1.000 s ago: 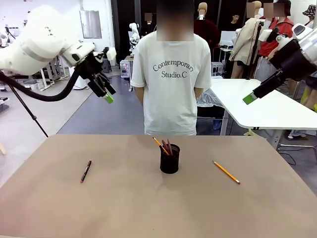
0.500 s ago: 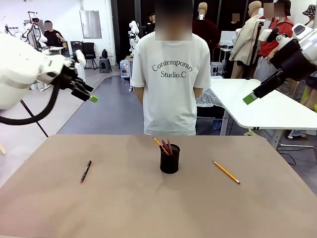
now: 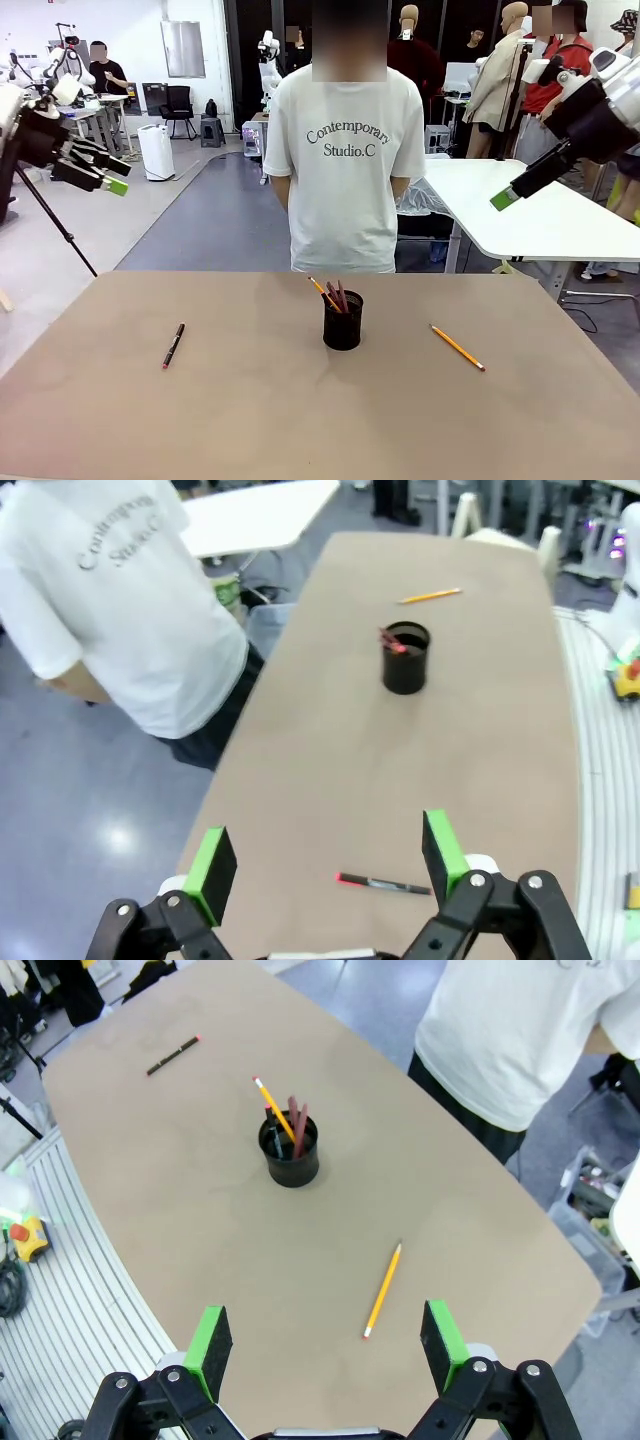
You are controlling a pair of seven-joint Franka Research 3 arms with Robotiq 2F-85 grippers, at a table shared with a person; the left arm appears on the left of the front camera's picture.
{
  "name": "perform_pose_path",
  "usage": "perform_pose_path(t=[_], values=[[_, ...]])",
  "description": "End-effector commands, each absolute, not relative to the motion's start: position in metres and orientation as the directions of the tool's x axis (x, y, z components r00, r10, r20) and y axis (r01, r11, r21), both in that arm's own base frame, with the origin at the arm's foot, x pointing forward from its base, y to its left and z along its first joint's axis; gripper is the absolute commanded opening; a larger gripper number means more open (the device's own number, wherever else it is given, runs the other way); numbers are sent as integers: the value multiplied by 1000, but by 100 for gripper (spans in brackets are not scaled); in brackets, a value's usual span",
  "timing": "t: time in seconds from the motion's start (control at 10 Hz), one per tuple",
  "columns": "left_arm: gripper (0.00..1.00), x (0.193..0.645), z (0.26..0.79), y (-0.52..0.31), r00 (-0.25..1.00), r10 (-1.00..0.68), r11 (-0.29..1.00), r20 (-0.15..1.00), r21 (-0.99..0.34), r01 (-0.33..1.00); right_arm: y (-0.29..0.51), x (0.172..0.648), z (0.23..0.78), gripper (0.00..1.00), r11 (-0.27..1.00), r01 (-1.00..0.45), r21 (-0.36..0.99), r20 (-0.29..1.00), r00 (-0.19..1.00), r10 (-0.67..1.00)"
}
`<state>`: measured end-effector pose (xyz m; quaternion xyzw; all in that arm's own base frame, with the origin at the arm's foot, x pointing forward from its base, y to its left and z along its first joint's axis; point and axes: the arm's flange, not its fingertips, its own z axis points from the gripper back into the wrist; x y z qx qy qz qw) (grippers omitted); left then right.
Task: Place the pens into the pen holder.
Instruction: Pick up a writing instrument from the table and place it into the Pen holder.
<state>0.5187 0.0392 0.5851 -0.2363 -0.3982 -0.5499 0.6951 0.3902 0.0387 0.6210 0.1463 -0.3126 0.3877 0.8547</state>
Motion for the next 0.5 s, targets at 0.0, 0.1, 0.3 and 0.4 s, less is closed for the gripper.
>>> perform_pose_path(t=[0.0,0.1,0.3,0.4], values=[[97,547,605,12,110,-631,219,768,40,975,39,391,622,100,653,-757,19,655,503,564],[97,557,608,2,84,-640,181,764,44,983,39,391,622,100,653,-757,19,655,503,564],[97,566,605,-7,55,-653,159,755,66,985,39,391,622,100,653,-757,19,655,503,564],[97,563,601,-7,68,-645,154,761,42,987,39,391,622,100,653,-757,19,655,503,564]])
